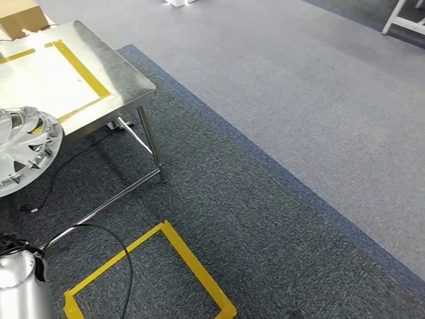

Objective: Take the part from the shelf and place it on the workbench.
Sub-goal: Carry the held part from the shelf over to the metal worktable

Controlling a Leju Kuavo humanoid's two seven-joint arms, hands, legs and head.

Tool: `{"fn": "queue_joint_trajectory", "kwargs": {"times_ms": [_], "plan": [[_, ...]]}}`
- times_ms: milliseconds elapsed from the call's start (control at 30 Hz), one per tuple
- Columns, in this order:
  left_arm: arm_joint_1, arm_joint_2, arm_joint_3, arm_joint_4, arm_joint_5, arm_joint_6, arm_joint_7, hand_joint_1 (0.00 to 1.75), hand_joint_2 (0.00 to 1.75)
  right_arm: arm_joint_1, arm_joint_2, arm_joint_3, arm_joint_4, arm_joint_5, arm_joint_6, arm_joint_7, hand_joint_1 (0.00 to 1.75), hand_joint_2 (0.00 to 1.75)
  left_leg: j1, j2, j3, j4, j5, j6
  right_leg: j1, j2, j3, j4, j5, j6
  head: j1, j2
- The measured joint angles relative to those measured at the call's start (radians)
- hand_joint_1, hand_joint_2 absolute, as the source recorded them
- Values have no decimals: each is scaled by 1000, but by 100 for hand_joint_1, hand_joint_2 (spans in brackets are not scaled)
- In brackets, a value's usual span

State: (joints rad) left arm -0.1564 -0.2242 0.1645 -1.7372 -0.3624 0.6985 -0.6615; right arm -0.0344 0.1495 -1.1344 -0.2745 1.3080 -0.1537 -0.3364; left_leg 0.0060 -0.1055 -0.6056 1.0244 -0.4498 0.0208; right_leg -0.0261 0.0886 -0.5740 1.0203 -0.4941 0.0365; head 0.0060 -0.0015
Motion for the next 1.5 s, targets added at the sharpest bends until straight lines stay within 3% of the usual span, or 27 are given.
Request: {"fn": "queue_joint_trajectory", "kwargs": {"times_ms": [67, 133, 200, 267, 300, 333, 367, 433, 500, 567, 600, 667, 733, 767, 800, 833, 900, 967, 1033, 1100, 1167, 1233, 1300, 1333, 1400, 1467, 1500], "plan": [[2, 0, 1, 0, 0, 0, 0, 175, 175, 0, 0, 0, 1, 1, 0, -1, 0, 175, 4, -20, -6, -1, 4, -13, 2, -14, 6, -4, 0, -4, 0, 0], [1, 1, 2, 0, 0, 0, 0, 175, 175, -1, 0, 0, 1, 2, 0, -3, 0, 175, 2, 10, -17, 23, -12, -24, 0, -41, 12, -10, 2, -16, -4, 0], [-1, 2, 2, 0, 1, 0, -1, 175, 175, 0, 0, 0, 1, 2, 0, -4, 0, 175, 0, 68, -60, 120, -67, -32, 1, -70, 18, -14, 1, -26, -11, 0], [1, 1, 1, 0, 2, 0, -1, 175, 175, 1, 0, 0, 1, 2, 0, -5, 0, 175, 3, 91, -119, 247, -119, -37, 4, -99, 19, -14, -2, -31, -13, 0], [2, 1, 2, 0, 3, 0, -1, 175, 175, 1, 0, 0, 1, 2, 0, -5, 0, 175, 5, 94, -133, 277, -123, -39, 5, -114, 20, -14, -4, -31, -13, 0], [3, 1, 2, 0, 3, 0, -1, 175, 175, 1, 0, 0, 1, 3, 0, -5, 0, 175, 5, 97, -127, 267, -107, -40, 5, -128, 23, -14, -6, -30, -14, 0], [3, 1, 2, 0, 3, 0, -1, 175, 175, 1, 0, 0, 2, 3, 0, -5, 0, 175, 5, 104, -102, 219, -76, -39, 5, -141, 26, -14, -9, -28, -14, 0], [1, 1, 2, 0, 3, 0, -1, 175, 175, 0, 0, 0, 2, 3, 0, -5, 0, 175, 0, 142, -29, 78, -18, -33, 8, -164, 35, -13, -16, -21, -14, 0], [0, 1, 1, 0, 3, 0, -2, 175, 175, -2, 0, 0, 2, 3, 0, -4, 0, 175, -8, 170, 6, 6, -5, -22, 13, -183, 41, -14, -22, -12, -13, 0], [1, 1, 2, 0, 3, 0, -2, 175, 175, -5, 0, 0, 2, 4, 0, -4, 0, 175, -11, 156, 4, 1, -8, -10, 16, -202, 46, -17, -25, -2, -12, 0], [2, 2, 3, 0, 3, 0, -2, 175, 175, -7, 0, 0, 2, 4, 0, -4, 0, 175, -9, 146, 4, -3, -7, -4, 15, -199, 47, -16, -30, 4, -11, 0], [1, 2, 3, -1, 3, 0, -2, 175, 175, -10, 0, 0, 3, 5, 0, -4, 0, 175, -3, 127, 7, -9, -3, 8, 11, -154, 27, 32, -64, 12, -7, 0], [0, 0, 2, 0, 3, 0, -2, 175, 175, -8, 0, 0, 4, 5, 2, -4, 0, 175, -1, 106, 8, -10, -1, 15, 9, -102, -38, 159, -123, 15, -1, 0], [1, -1, 1, 0, 3, 0, -2, 175, 175, -6, 0, 0, 5, 6, 3, -4, 0, 175, -1, 94, 7, -10, -1, 17, 9, -94, -75, 226, -145, 15, 1, 0], [2, -2, 1, 0, 3, 0, -2, 175, 175, -5, 0, 0, 6, 6, 4, -4, 0, 175, -2, 81, 8, -9, -1, 17, 9, -91, -102, 268, -149, 15, 1, 0], [3, -2, 1, 0, 3, 0, -2, 175, 175, -3, 0, 0, 6, 6, 6, -4, 0, 175, -2, 67, 8, -9, -1, 17, 9, -90, -112, 272, -134, 14, 1, 0], [3, -2, 0, 0, 3, 0, -2, 175, 175, -3, 0, 0, 6, 6, 6, -5, 0, 175, -2, 39, 10, -8, -2, 16, 8, -74, -76, 165, -56, 8, 1, 0], [2, -2, 0, 0, 3, 0, -2, 175, 175, -3, 0, 0, 6, 6, 7, -5, 0, 175, -3, 15, 8, -4, -4, 9, 5, -32, -20, 37, -5, 2, 1, 0], [2, -2, -1, 0, 3, 0, -2, 175, 175, -3, 0, 0, 6, 6, 7, -5, 0, 175, 0, -6, 3, -2, -3, -4, 5, -14, 4, -4, -2, -5, 0, 0], [4, -2, 0, 0, 3, 0, -2, 175, 175, -4, 0, 0, 7, 6, 8, -6, 0, 175, 4, -16, 0, -4, -1, -17, 7, -35, 11, -10, 2, -14, 0, 0], [2, -1, 0, 0, 3, 0, -2, 175, 175, -5, 0, 0, 7, 6, 8, -6, 0, 175, 2, 24, -13, 28, -21, -29, 5, -59, 18, -17, 5, -26, -5, 0], [-1, -1, -1, 0, 3, 0, -2, 175, 175, -4, 0, 0, 7, 6, 8, -6, 0, 175, 3, 76, -58, 127, -75, -39, 6, -85, 23, -20, 3, -34, -10, 0], [-1, -1, -1, 2, 3, 0, -2, 175, 175, -2, 0, 0, 7, 6, 8, -6, 0, 175, 7, 90, -108, 232, -112, -45, 8, -112, 25, -19, -1, -38, -11, 0], [0, 0, -1, 2, 3, 0, -2, 175, 175, -1, 0, 0, 7, 6, 8, -6, 0, 175, 8, 93, -116, 247, -108, -46, 8, -126, 26, -18, -3, -38, -11, 0], [0, 0, -1, 3, 3, 0, -2, 175, 175, -2, 0, 0, 7, 7, 8, -6, 0, 175, 8, 108, -76, 168, -50, -43, 8, -151, 32, -17, -9, -34, -12, 0], [-2, 0, -1, 3, 3, 0, -2, 175, 175, -3, 0, 0, 8, 8, 8, -6, 0, 175, -1, 154, -16, 48, -6, -34, 12, -173, 39, -15, -17, -26, -12, 0], [-4, 0, -1, 4, 3, 0, -2, 175, 175, -3, 0, 0, 8, 8, 8, -7, 0, 175, -6, 172, 0, 14, 0, -28, 15, -183, 42, -15, -21, -22, -12, 0]]}}
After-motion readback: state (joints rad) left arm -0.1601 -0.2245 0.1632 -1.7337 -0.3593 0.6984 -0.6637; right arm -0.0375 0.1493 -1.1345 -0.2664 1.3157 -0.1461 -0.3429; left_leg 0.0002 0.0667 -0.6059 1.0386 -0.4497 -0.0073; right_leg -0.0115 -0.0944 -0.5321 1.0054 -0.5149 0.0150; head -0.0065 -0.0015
